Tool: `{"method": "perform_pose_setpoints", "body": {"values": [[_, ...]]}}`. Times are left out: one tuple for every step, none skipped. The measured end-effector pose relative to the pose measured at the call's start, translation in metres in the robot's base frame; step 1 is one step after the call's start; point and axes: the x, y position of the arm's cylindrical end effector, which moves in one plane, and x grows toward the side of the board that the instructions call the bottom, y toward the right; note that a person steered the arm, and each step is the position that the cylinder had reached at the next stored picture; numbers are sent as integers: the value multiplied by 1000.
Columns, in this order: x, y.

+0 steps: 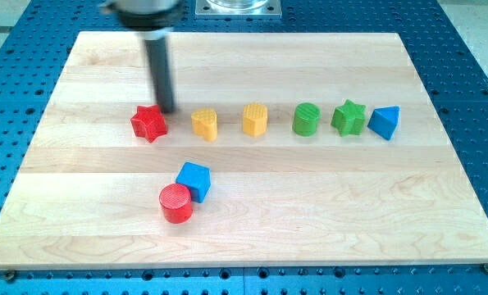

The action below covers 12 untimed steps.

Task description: Move the red circle horizontally left to the red star

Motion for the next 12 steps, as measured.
{"method": "perform_pose_setpoints", "body": {"values": [[47, -36], [68, 8], [68, 39], [89, 62], [89, 98], [79, 122], [77, 125], [77, 110], [85, 96], [75, 108], [75, 119], [80, 121]]}}
